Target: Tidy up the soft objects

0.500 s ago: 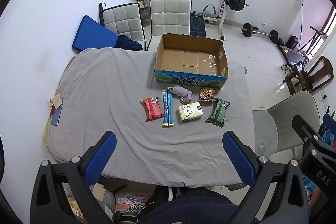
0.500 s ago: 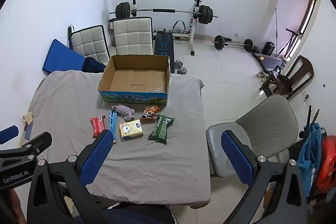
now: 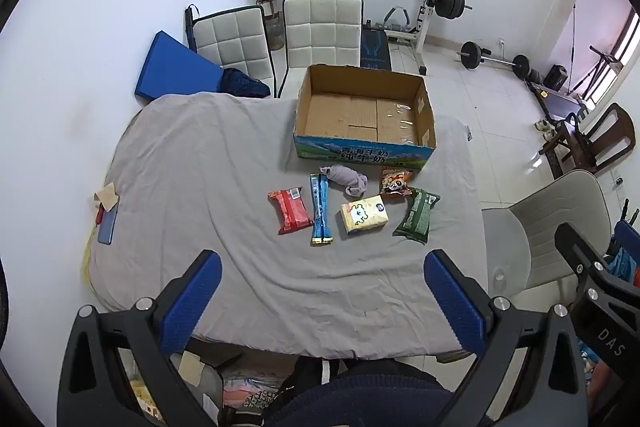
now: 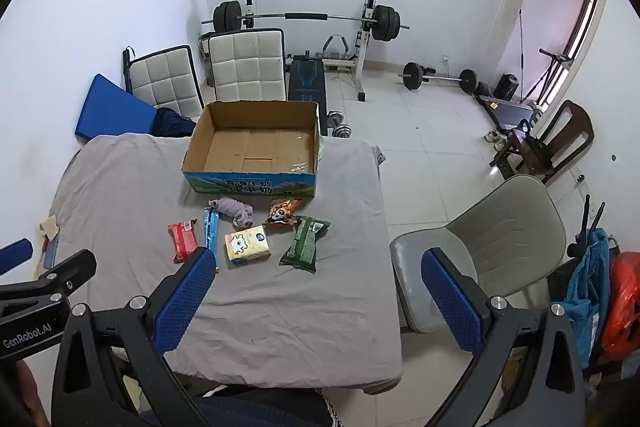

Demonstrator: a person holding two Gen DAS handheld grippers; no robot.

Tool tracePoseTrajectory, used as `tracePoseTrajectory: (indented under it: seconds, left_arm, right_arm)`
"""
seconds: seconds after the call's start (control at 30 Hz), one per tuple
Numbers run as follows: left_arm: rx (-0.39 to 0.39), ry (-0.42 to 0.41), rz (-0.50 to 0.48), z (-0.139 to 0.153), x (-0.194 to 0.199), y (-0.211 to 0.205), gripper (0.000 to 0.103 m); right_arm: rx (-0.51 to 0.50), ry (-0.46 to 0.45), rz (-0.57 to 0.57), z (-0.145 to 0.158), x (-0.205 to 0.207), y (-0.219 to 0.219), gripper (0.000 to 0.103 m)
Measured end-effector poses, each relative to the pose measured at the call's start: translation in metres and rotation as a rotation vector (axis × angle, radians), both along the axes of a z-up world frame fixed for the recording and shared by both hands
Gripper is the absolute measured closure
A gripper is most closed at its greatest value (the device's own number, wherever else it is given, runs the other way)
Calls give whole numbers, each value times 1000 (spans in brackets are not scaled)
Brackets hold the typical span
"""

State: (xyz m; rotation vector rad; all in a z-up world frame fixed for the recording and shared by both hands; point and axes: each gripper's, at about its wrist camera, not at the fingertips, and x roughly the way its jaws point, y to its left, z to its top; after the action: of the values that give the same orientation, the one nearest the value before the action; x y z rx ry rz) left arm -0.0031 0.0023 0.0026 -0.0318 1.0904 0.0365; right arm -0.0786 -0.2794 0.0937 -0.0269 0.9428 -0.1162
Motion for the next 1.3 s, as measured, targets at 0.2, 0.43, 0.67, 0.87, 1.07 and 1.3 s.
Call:
tracePoseTrajectory:
  seconds: [0.2,0.43,0.67,0.87,1.07,1.3]
  left_arm:
    - [13,10,-8,-5,9,-5,0]
    - [24,1,-17,-7,10,-6,0]
    - [29,1,-12,-6,12,-9,0]
    - [26,4,-12,-8,15,-8,0]
    - [10,0,-15,-9,16,-5,0]
    - [9,-9,-11,-9,17,-4,0]
  right_arm:
    - [6,10,-10,1,2,-1,0]
    - [26,6,-19,-1,3,-10,0]
    - [30,-1,-24,-3,3,-11,0]
    - [22,4,-21,-3,6,-10,0]
    - [15,-8,-16,-2,5,-7,0]
    - [25,-15,-10,0,6,-9,0]
